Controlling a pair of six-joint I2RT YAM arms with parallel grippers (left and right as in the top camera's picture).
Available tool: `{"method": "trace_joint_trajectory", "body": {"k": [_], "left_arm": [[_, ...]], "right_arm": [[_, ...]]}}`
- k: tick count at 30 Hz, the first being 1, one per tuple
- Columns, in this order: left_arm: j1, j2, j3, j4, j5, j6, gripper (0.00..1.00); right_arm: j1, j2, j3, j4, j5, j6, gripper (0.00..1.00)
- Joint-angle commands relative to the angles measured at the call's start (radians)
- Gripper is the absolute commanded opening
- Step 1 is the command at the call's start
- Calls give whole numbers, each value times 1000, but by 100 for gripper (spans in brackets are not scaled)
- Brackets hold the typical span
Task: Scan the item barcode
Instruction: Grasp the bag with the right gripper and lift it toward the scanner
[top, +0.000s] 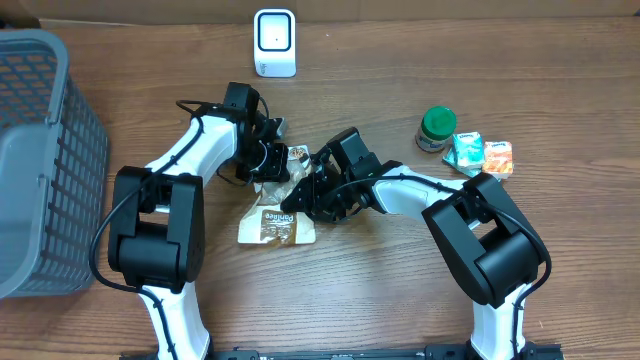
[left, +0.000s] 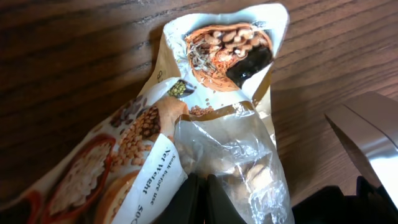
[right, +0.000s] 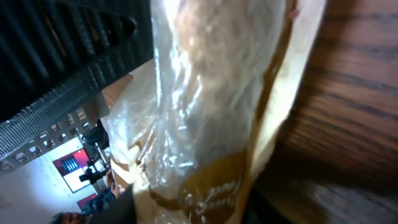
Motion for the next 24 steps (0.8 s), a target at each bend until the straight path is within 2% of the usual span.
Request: {"method": "trace_joint_trajectory", "body": {"k": [1, 5, 13, 20, 24], "left_arm": [[19, 115, -41, -37, -157, -32, 4], [30, 110, 64, -138, -157, -8, 4], [68, 80, 406, -404, -154, 50, 4], [93, 74, 728, -650, -146, 106, 4], [94, 74, 809, -717, -129, 110, 4]], "right_arm": [[13, 20, -5, 13, 50, 29, 25], [12, 20, -5, 13, 37, -8, 13], [-9, 19, -2, 12, -26, -84, 5], [-28, -3, -1, 9, -27, -170, 4], [-33, -43, -1, -18, 18, -224, 4]]}}
